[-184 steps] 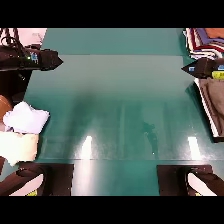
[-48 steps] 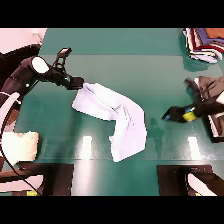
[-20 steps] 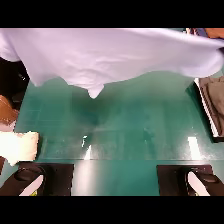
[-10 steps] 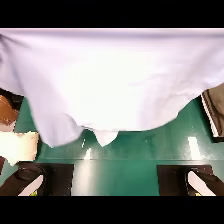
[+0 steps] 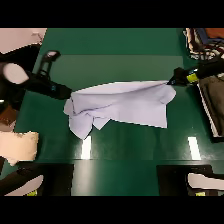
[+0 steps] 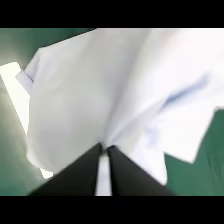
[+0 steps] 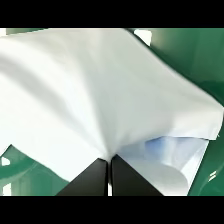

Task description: Fold the shirts.

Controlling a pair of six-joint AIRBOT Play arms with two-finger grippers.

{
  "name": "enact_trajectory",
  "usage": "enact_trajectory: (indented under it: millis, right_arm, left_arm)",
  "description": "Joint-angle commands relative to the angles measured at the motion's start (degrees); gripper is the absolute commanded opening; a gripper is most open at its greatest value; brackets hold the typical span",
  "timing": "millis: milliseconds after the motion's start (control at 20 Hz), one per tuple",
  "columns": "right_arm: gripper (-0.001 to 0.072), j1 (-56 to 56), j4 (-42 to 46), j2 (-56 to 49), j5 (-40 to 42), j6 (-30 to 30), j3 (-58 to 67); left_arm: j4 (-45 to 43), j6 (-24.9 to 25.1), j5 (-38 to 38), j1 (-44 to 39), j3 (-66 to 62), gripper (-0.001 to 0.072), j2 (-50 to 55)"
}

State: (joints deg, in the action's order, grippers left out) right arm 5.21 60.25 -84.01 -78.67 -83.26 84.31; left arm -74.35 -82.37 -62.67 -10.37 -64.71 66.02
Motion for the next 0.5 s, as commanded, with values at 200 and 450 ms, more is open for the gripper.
enact_trajectory:
  millis: [200, 450]
  right_arm:
    - [0.0388, -2.9, -0.2, -3.9, 2.1, 0.0, 10.5]
    - [0.0387, -8.8, -0.1, 3.7, -0.7, 0.5, 2.9]
  left_arm:
    - [-0.9, 0.3, 1.4, 6.4, -7.5, 0.0498, 4.5]
    - [1.4, 2.1, -13.4, 11.7, -1.5, 0.0498, 4.4]
